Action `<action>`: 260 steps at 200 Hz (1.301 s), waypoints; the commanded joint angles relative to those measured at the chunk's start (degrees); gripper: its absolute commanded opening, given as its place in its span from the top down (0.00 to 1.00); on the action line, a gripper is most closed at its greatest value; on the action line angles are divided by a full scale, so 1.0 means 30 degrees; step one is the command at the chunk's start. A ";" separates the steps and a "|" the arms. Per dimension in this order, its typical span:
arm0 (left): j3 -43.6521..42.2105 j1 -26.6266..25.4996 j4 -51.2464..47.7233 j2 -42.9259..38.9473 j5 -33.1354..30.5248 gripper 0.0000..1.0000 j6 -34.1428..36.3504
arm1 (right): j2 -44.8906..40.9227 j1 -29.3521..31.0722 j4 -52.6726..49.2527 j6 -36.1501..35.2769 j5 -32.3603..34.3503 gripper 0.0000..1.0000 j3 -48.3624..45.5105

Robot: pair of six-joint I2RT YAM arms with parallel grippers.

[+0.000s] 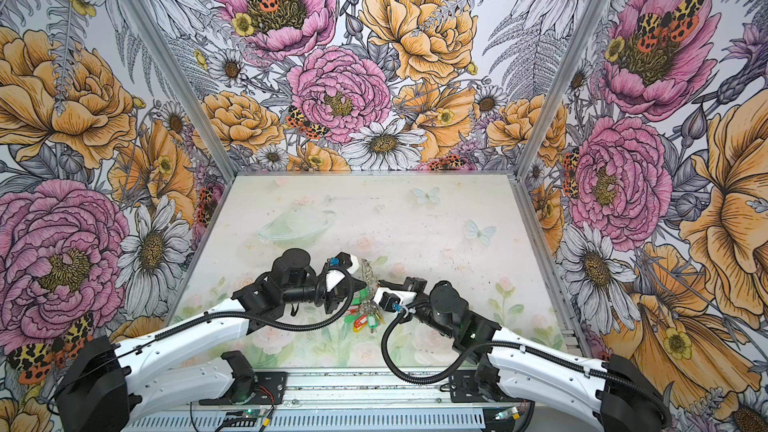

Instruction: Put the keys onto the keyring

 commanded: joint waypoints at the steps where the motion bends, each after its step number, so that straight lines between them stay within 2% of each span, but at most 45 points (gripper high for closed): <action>1: 0.0172 0.0161 0.1293 -0.0225 0.0869 1.00 -0.0333 | 0.0376 -0.0177 -0.0138 0.0433 -0.0871 1.00 -0.0003; 112: 0.0319 0.0160 0.1132 -0.0070 0.1556 1.00 -0.0363 | 0.0693 -0.0266 0.0922 0.0310 -0.0280 1.00 -0.0227; 191: 0.0405 0.0160 0.0938 0.0119 0.1640 1.00 -0.0301 | 0.0344 -0.0403 0.1710 0.0403 -0.1130 1.00 -0.0674; 227: 0.0382 0.0156 0.0400 0.0101 0.2158 1.00 0.0431 | -0.1137 -0.1080 0.0871 0.0425 -0.3019 1.00 -0.0997; 260: -0.0513 0.0134 0.1127 -0.0361 0.2249 1.00 0.1399 | -0.1392 -0.2052 -0.0585 0.0395 -0.5867 1.00 -0.0466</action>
